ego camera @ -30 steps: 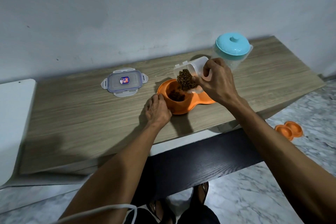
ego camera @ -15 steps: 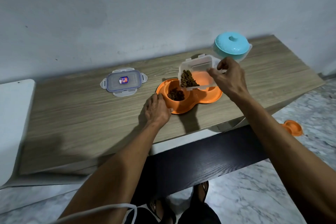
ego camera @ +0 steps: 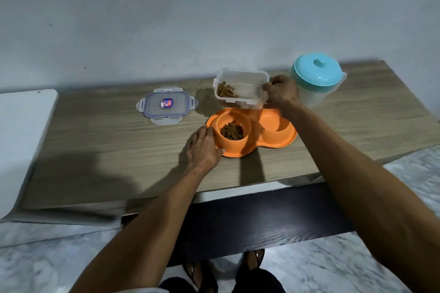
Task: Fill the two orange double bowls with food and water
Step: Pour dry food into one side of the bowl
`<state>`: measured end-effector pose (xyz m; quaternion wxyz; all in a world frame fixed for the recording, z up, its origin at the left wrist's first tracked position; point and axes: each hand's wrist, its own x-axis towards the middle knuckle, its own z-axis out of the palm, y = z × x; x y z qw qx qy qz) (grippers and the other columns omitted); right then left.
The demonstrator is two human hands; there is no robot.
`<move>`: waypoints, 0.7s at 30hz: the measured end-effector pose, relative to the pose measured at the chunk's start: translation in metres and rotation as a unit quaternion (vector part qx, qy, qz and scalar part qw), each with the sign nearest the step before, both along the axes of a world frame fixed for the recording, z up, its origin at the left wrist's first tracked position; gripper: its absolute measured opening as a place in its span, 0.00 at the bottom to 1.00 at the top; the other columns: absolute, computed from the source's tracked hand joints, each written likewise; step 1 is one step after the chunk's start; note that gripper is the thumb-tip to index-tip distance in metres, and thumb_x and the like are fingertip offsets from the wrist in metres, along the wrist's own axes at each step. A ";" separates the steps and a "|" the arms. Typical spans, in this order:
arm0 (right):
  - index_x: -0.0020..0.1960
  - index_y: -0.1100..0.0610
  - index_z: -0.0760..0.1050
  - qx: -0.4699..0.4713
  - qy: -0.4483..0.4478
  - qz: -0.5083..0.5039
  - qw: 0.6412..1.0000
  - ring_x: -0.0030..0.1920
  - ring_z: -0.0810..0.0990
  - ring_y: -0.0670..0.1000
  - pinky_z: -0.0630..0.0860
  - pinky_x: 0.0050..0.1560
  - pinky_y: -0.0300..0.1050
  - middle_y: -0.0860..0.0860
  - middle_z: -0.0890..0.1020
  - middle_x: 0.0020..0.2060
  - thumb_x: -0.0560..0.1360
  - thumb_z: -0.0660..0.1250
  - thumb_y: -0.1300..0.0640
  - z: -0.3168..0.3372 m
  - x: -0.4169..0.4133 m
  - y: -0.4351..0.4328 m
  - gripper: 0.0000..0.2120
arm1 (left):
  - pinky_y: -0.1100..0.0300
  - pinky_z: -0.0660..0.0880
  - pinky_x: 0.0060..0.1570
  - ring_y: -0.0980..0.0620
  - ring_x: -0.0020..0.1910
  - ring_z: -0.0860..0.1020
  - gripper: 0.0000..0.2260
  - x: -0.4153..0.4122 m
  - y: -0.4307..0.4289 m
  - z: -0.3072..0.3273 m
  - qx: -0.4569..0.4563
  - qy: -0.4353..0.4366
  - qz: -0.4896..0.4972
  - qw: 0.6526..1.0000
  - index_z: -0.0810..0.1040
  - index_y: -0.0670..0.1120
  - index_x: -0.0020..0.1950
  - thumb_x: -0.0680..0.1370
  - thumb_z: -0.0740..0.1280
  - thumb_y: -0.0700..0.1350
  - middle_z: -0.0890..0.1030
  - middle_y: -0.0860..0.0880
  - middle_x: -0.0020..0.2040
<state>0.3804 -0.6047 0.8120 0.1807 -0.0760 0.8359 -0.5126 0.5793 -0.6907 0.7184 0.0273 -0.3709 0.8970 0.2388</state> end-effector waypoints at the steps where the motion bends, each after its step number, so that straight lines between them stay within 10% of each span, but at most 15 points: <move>1: 0.48 0.56 0.77 -0.001 -0.007 0.010 1.000 0.43 0.83 0.59 0.84 0.38 0.56 0.57 0.81 0.46 0.75 0.70 0.59 -0.001 -0.002 -0.011 0.03 | 0.48 0.60 0.74 0.43 0.76 0.60 0.37 0.000 0.000 0.000 -0.003 -0.002 0.002 1.000 0.60 0.47 0.77 0.73 0.72 0.54 0.62 0.47 0.77; 8: 0.31 0.50 0.76 0.041 -0.011 0.028 0.999 0.43 0.84 0.61 0.84 0.45 0.60 0.58 0.85 0.42 0.67 0.71 0.58 -0.056 -0.044 -0.076 0.08 | 0.49 0.59 0.75 0.45 0.77 0.58 0.38 -0.001 0.002 -0.002 -0.018 -0.010 0.012 1.000 0.58 0.47 0.78 0.73 0.72 0.54 0.60 0.48 0.78; 21: 0.50 0.62 0.83 0.053 0.005 0.037 0.998 0.51 0.83 0.57 0.81 0.56 0.53 0.58 0.84 0.51 0.76 0.69 0.57 -0.058 -0.029 -0.081 0.09 | 0.49 0.55 0.77 0.46 0.78 0.55 0.39 -0.002 0.005 -0.003 -0.011 -0.012 0.019 1.000 0.54 0.47 0.79 0.75 0.71 0.53 0.56 0.47 0.80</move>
